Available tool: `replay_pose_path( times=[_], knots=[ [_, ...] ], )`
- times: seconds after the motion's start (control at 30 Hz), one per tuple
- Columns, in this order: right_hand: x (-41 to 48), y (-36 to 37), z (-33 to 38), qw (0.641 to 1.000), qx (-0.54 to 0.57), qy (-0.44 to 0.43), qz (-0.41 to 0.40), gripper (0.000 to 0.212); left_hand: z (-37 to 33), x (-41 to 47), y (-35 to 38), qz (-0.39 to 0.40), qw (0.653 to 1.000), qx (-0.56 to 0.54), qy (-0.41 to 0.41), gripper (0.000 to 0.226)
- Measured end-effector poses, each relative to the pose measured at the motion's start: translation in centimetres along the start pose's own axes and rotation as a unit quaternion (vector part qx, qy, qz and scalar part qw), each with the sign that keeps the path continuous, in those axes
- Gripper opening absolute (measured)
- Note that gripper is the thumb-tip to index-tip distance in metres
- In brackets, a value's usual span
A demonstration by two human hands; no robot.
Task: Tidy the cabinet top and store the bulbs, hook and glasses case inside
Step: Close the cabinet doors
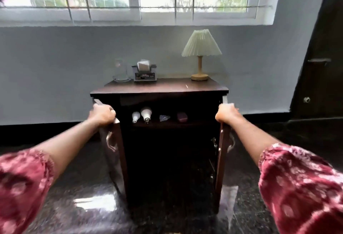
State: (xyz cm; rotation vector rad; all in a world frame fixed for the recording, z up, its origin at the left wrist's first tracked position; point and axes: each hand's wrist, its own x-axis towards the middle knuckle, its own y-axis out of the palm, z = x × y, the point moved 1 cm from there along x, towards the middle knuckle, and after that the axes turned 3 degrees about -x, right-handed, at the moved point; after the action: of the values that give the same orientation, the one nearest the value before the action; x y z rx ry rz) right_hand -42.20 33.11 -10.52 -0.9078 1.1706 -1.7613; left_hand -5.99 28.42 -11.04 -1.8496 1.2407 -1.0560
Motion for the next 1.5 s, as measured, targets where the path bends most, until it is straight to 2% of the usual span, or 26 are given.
replay_pose_path(
  times=[0.1,0.27,0.4,0.47,0.57,0.77,1.0,1.13,1.5],
  knots=[
    [-0.2,0.2,1.1,0.999,0.037,0.007,0.01,0.04,-0.2,0.1,1.3,0.016,0.998,-0.061,0.004,0.028],
    [0.7,0.9,3.5,0.989,0.135,-0.022,0.049,0.036,-2.6,-0.3,3.6,0.05,0.989,-0.129,0.052,0.041],
    [1.6,1.9,4.8,0.967,0.24,-0.049,0.073,0.03,-4.7,-0.4,4.3,0.073,0.995,-0.05,0.044,0.063],
    [2.2,2.6,5.4,0.962,0.254,-0.07,0.071,0.038,-5.5,-0.4,4.8,0.076,0.996,0.012,0.048,0.072],
    [3.0,3.4,6.4,0.966,0.229,-0.091,0.074,0.052,-6.4,0.1,6.3,0.046,0.997,0.038,0.053,0.074],
    [5.6,5.3,8.5,0.974,0.149,-0.153,0.074,0.073,-8.4,2.0,9.6,-0.021,0.998,0.004,0.054,0.065],
    [7.6,8.2,10.2,0.981,0.088,-0.171,-0.005,0.063,-9.6,3.9,12.1,-0.05,0.997,-0.003,0.055,0.058],
    [8.1,9.1,10.8,0.982,0.044,-0.176,-0.048,0.068,-9.9,3.8,12.8,-0.041,0.998,-0.002,0.057,0.064],
    [8.1,9.8,11.3,0.981,0.017,-0.181,-0.066,0.069,-9.7,4.2,13.8,-0.038,0.997,0.013,0.072,0.075]
  ],
)
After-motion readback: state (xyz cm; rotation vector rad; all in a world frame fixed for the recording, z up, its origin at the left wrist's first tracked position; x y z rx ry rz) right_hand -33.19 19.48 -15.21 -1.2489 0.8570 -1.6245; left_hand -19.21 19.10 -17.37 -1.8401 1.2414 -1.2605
